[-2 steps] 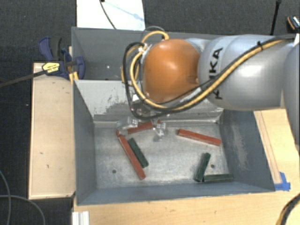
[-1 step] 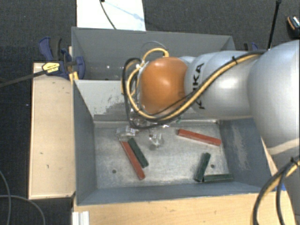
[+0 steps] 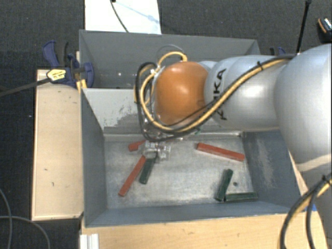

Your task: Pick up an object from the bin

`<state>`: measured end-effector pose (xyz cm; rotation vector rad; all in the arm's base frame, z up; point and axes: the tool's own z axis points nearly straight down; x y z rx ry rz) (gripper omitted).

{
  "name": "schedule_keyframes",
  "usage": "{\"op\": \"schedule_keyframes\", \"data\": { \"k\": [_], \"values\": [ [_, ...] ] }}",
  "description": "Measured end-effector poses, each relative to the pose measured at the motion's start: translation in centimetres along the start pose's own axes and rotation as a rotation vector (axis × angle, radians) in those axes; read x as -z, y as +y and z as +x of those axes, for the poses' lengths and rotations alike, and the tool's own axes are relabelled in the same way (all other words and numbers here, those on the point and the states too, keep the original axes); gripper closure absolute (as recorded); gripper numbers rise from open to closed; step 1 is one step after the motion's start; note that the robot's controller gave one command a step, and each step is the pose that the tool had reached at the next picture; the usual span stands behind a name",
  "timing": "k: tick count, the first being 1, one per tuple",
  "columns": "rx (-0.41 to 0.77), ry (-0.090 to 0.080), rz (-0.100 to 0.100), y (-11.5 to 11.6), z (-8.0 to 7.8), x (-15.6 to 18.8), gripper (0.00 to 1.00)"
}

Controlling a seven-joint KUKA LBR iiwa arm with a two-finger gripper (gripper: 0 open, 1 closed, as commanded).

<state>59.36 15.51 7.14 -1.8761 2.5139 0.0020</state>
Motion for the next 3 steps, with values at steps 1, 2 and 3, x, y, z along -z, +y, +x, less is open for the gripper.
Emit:
{"op": "schedule_keyframes", "data": {
  "k": [1, 2, 3],
  "values": [
    [0.002, 0.001, -0.006, 6.3, -2.7, 0.7, 1.00],
    [0.107, 0.001, 0.002, 2.1, 1.5, -0.1, 1.00],
    [0.081, -0.002, 0.005, 4.7, 0.7, 10.8, 1.00]
  ]
}}
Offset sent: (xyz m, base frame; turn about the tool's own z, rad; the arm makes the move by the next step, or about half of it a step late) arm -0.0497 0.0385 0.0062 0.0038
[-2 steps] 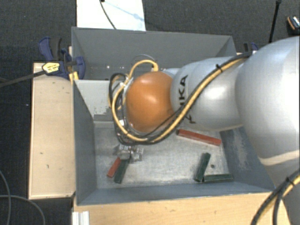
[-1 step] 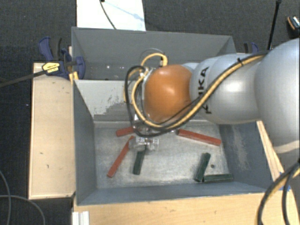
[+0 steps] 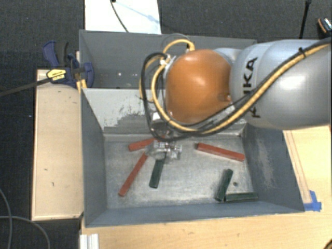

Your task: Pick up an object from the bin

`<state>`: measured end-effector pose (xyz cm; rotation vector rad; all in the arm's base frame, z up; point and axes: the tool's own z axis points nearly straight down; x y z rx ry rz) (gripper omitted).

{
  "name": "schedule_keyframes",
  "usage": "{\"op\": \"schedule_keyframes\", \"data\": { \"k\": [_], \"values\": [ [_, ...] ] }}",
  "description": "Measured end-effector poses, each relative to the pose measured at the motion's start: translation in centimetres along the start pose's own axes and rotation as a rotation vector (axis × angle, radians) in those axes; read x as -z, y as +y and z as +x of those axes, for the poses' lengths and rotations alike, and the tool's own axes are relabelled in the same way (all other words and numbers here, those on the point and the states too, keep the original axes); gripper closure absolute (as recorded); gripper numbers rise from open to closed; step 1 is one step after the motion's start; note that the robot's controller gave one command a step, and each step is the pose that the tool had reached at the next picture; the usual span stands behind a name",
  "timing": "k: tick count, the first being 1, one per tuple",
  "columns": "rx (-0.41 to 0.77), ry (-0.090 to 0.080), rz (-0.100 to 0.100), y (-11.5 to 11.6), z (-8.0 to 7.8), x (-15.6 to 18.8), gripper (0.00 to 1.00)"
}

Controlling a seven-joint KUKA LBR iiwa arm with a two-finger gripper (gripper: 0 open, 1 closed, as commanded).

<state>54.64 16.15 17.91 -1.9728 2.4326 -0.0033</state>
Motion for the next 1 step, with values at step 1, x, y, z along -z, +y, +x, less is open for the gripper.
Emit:
{"op": "schedule_keyframes", "data": {
  "k": [1],
  "values": [
    [-0.016, 0.001, 0.001, -2.91, 0.60, 4.35, 1.00]
  ]
}}
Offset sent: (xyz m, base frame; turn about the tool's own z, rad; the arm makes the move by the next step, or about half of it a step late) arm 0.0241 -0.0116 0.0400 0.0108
